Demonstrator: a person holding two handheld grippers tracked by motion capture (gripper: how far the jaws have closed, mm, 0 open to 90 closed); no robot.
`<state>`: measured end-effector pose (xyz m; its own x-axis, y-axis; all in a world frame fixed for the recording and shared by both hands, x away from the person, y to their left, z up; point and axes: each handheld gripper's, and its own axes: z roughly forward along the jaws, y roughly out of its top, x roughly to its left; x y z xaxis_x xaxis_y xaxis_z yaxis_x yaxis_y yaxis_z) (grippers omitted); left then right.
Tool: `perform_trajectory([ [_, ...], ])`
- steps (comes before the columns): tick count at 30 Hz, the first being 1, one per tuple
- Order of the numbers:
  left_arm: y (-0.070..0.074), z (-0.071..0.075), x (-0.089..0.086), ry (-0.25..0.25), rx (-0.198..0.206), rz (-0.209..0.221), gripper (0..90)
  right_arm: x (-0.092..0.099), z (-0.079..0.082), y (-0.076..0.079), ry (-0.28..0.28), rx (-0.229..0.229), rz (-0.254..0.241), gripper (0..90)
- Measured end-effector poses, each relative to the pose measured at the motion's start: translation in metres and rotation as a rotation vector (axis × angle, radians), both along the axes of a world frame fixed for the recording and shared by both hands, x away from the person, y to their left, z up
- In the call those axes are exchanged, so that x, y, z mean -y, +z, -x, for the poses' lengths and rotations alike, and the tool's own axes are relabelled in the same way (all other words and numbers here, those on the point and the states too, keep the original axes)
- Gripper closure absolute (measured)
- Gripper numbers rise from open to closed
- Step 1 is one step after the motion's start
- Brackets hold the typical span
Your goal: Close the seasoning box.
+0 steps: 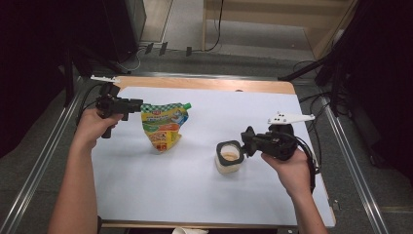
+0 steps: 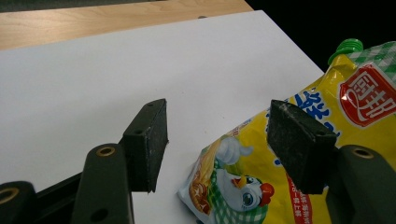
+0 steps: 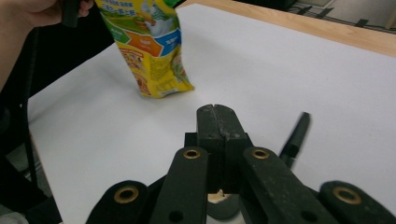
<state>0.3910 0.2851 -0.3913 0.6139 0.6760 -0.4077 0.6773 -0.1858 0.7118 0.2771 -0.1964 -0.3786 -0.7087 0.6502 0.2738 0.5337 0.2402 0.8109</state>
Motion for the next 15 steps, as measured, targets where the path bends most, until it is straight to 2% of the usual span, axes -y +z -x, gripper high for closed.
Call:
perform_trajectory([
  [10, -0.001, 0.000, 0.002, -0.009, -0.001, -0.004, 38.7, 0.030, -0.004, 0.004, -0.074, -0.002, -0.014, 90.0],
  [15, -0.001, 0.000, 0.001, -0.008, -0.002, -0.003, 38.7, 0.041, -0.009, -0.002, -0.114, -0.022, -0.013, 90.0],
])
